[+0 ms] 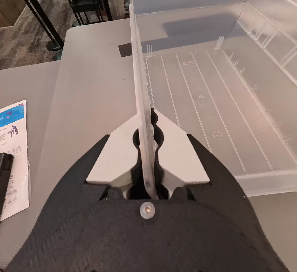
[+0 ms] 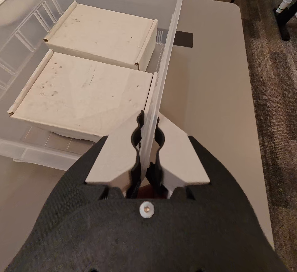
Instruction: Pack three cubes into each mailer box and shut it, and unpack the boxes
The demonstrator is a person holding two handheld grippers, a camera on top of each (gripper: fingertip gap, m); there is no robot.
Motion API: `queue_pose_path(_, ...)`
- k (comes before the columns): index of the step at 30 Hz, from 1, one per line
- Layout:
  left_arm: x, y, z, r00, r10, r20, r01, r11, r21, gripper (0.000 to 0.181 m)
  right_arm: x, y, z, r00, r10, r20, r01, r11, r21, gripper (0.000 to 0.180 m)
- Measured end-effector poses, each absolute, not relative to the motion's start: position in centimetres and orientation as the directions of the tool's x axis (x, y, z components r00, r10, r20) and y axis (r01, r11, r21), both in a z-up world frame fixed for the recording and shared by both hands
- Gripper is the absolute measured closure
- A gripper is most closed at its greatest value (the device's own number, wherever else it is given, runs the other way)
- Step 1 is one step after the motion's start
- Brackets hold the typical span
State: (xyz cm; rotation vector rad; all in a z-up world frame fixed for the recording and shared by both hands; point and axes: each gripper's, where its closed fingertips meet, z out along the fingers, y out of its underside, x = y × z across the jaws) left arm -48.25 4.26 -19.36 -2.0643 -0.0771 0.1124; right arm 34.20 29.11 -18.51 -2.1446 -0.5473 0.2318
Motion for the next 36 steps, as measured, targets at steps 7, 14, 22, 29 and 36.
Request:
queue_pose_path(7,-48.2,4.2,-19.2,0.993,0.103,-0.058,-0.004,-0.460,-0.888,0.178,32.7,26.4,-18.5,0.896,0.444,-0.006,0.251,-0.519,-0.817,0.172)
queue_pose_path(14,-48.0,4.5,-19.0,0.995,0.091,-0.036,0.007,-0.429,-0.903,0.178,29.7,22.5,-18.5,0.881,0.473,-0.006,0.269,-0.511,-0.816,0.172)
queue_pose_path(22,-46.9,4.6,-18.5,0.998,0.060,0.031,0.051,-0.381,-0.923,0.178,27.9,20.0,-18.5,0.885,0.467,0.001,0.270,-0.510,-0.817,0.172)
queue_pose_path(29,-45.3,3.6,-17.9,0.995,0.056,0.080,0.094,-0.335,-0.937,0.177,26.7,18.6,-18.4,0.892,0.451,0.001,0.260,-0.512,-0.819,0.172)
queue_pose_path(36,-45.1,2.2,-17.3,0.994,0.073,0.086,0.105,-0.313,-0.944,0.177,24.9,17.2,-18.4,0.888,0.460,0.001,0.261,-0.503,-0.824,0.170)
